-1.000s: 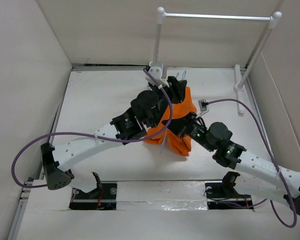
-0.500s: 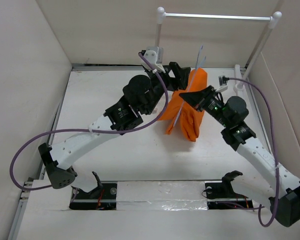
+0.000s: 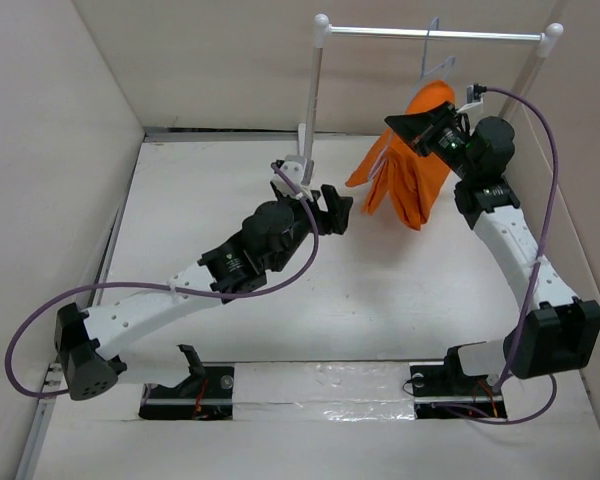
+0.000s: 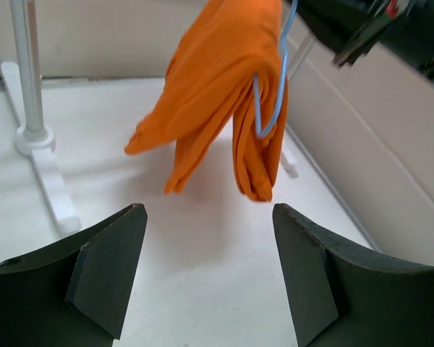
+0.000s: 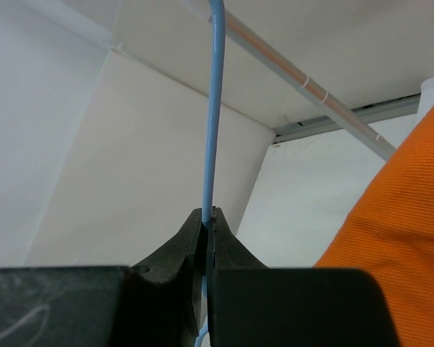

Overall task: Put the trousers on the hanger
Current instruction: Place the hanger at the clothesline.

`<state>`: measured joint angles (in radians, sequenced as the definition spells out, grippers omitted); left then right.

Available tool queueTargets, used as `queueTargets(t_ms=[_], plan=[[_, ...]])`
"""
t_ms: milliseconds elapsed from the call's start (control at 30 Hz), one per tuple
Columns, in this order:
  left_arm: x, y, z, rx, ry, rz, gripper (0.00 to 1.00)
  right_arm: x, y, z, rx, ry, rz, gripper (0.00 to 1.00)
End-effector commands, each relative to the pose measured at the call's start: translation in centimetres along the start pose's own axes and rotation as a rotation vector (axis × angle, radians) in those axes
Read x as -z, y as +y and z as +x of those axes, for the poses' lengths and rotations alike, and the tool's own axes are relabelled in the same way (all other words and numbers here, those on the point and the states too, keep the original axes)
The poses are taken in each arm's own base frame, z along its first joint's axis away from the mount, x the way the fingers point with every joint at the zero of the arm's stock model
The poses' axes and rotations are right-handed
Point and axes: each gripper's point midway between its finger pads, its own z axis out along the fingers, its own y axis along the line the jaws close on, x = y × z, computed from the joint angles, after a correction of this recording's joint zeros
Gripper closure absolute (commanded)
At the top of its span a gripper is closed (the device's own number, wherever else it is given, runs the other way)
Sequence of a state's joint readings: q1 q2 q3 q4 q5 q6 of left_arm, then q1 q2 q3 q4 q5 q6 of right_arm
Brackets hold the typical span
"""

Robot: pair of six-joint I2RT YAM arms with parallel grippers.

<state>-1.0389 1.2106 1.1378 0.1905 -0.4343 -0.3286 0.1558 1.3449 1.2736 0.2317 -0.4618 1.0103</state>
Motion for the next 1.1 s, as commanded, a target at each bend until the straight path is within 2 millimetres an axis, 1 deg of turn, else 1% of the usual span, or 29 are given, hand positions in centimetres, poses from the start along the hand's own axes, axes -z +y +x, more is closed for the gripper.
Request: queueTargets(t_ms=[0,33,67,100,167,233,267,300,333,400,433,533,567,633,667,733,767,867,900,933,967,1000,1033,1067], plan=[[1.9,0.6,-2.2,0.060,-0.076,0.002,0.31,0.4,6.5,-4.6,0.186,-0.090,-0.209,1.00],[2.2,1.0,-2.2,0.059,-0.079,-0.005,0.31,0.1,6.0,-4.8,0.186,-0.088,-0.206,1.00],[2.6,1.4,-2.2,0.061,-0.083,-0.015,0.31,-0.6,4.9,-4.9,0.181,-0.074,-0.193,1.00],[3.3,1.8,-2.2,0.066,-0.088,-0.014,0.31,-0.7,5.3,-5.3,0.191,-0.063,-0.211,1.00],[3.9,2.1,-2.4,0.071,-0.097,-0.010,0.31,-1.3,4.8,-5.8,0.200,-0.060,-0.206,1.00],[4.6,2.6,-2.3,0.070,-0.097,-0.017,0.31,-1.9,3.6,-6.8,0.209,-0.063,-0.183,1.00],[4.8,2.9,-2.3,0.071,-0.100,-0.027,0.31,-2.2,3.5,-6.8,0.211,-0.056,-0.187,1.00],[5.2,3.3,-2.2,0.072,-0.104,-0.031,0.31,-2.6,2.5,-6.8,0.207,-0.042,-0.176,1.00],[5.4,3.4,-2.1,0.074,-0.105,-0.032,0.31,-2.8,2.5,-6.9,0.209,-0.040,-0.178,1.00],[5.7,4.0,-1.7,0.074,-0.100,-0.045,0.31,-3.0,1.5,-7.2,0.209,-0.040,-0.164,1.00],[5.8,4.1,-1.4,0.075,-0.096,-0.049,0.31,-3.2,0.6,-7.3,0.206,-0.037,-0.154,1.00],[6.0,4.5,-0.7,0.079,-0.086,-0.053,0.31,-3.4,-0.2,-7.2,0.206,-0.024,-0.158,1.00],[6.0,4.6,-0.6,0.078,-0.083,-0.056,0.31,-3.4,-0.5,-7.6,0.207,-0.029,-0.151,1.00],[5.8,5.1,-0.1,0.078,-0.076,-0.071,0.31,-3.5,-0.8,-7.5,0.204,-0.021,-0.150,1.00],[5.9,5.0,0.0,0.081,-0.073,-0.065,0.31,-3.4,-1.1,-7.9,0.208,-0.027,-0.148,1.00],[5.7,4.9,0.4,0.083,-0.071,-0.056,0.31,-3.3,-0.6,-7.9,0.214,-0.024,-0.165,1.00],[5.7,4.9,0.6,0.080,-0.065,-0.055,0.31,-2.8,-0.1,-8.4,0.225,-0.038,-0.167,1.00],[5.4,4.9,1.2,0.079,-0.052,-0.054,0.31,-2.1,1.0,-9.0,0.255,-0.054,-0.181,1.00],[5.3,4.9,1.3,0.081,-0.054,-0.053,0.31,-1.7,1.7,-9.7,0.269,-0.073,-0.182,1.00],[5.2,4.9,1.4,0.078,-0.052,-0.056,0.31,-1.5,1.4,-10.2,0.268,-0.078,-0.168,1.00],[5.1,5.0,1.6,0.076,-0.048,-0.063,0.31,-1.7,1.2,-10.3,0.261,-0.074,-0.165,1.00],[4.9,5.1,1.9,0.072,-0.038,-0.070,0.31,-2.0,0.0,-10.5,0.249,-0.064,-0.150,1.00],[4.9,5.1,2.1,0.073,-0.035,-0.072,0.31,-2.0,-0.4,-11.0,0.249,-0.062,-0.146,1.00],[4.9,5.1,2.2,0.078,-0.033,-0.070,0.31,-2.2,-0.9,-10.7,0.243,-0.050,-0.143,1.00]])
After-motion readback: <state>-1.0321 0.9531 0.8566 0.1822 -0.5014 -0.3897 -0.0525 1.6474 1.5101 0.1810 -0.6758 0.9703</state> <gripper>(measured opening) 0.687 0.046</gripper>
